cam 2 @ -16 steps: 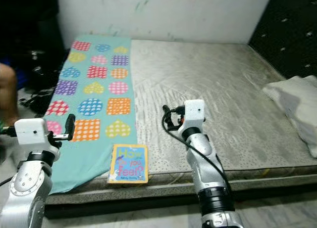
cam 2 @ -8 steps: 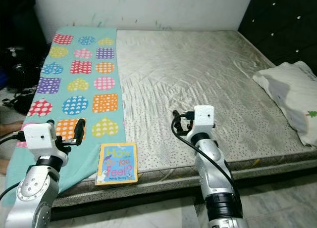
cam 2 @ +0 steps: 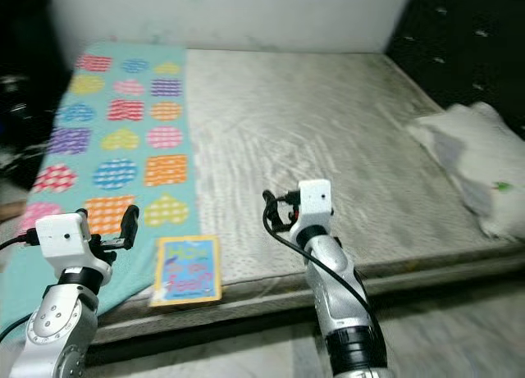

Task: Clean up the room

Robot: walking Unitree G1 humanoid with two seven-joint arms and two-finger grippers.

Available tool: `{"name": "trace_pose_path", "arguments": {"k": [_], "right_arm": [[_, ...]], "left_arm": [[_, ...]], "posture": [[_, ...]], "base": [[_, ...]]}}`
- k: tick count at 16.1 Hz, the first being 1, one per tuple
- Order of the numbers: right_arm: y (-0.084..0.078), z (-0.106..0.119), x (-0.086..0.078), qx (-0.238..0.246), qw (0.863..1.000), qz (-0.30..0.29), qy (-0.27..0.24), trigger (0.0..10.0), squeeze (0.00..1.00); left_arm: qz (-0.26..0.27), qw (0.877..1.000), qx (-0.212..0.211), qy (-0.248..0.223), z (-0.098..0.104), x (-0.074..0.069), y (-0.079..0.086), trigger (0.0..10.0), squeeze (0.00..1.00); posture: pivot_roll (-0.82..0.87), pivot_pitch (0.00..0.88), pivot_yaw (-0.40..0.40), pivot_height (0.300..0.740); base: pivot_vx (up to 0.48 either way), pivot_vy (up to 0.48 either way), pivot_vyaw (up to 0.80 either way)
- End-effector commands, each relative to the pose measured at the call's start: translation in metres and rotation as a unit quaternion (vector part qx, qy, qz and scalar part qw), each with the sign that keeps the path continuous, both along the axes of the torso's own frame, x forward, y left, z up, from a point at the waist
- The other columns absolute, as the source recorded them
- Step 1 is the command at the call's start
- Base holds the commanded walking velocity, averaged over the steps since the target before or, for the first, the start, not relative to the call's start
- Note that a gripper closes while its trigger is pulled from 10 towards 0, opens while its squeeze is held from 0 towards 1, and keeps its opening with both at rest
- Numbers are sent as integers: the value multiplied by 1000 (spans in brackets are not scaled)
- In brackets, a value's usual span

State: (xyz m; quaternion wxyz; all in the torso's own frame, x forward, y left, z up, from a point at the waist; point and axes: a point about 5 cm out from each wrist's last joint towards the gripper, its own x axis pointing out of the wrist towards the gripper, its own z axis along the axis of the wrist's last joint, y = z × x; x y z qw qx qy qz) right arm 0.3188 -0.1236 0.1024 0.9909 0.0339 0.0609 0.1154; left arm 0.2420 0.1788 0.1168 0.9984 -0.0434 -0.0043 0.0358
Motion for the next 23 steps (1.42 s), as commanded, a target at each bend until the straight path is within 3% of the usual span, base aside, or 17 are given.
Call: {"name": "trace_pose_path", "arguments": {"k": [1, 6, 8, 10, 15, 19, 23], "right_arm": [[-7, 4, 1, -7, 1000, -12, -7, 10000, 0], [-12, 1, -4, -11, 1000, -12, -5, 10000, 0], [-15, -3, -13, -59, 998, 15, -17, 10000, 0], [-21, -11, -20, -63, 998, 12, -3, 10000, 0], [-47, -13, -32, -64, 998, -23, 3, 10000, 0], [-66, -15, -47, -60, 997, -37, 13, 10000, 0], [-64, -14, -49, -59, 998, -31, 17, 10000, 0]], "left_arm": [[-12, 1000, -2, -2, 3, 2, -6, 10000, 0], [11, 1000, 18, -7, 1, -1, -2, 10000, 0], [22, 999, 28, 3, -2, -1, 8, 10000, 0], [24, 999, 29, 6, -2, -3, 13, 10000, 0], [-19, 999, 30, 23, -11, -20, 7, 10000, 0], [-15, 999, 26, 32, -14, -36, 13, 10000, 0], [-20, 999, 22, 31, -13, -35, 10, 10000, 0]], "posture": [[13, 70, -101, 740], [26, 77, -102, 740], [27, 94, -112, 740], [23, 98, -112, 740], [16, 97, -110, 740], [19, 110, -114, 740], [12, 123, -117, 740]], "base": [[0, 0, -800], [0, 0, -320], [0, 0, 0], [0, 0, 0], [0, 0, 0], [0, 0, 0], [0, 0, 0]]}}
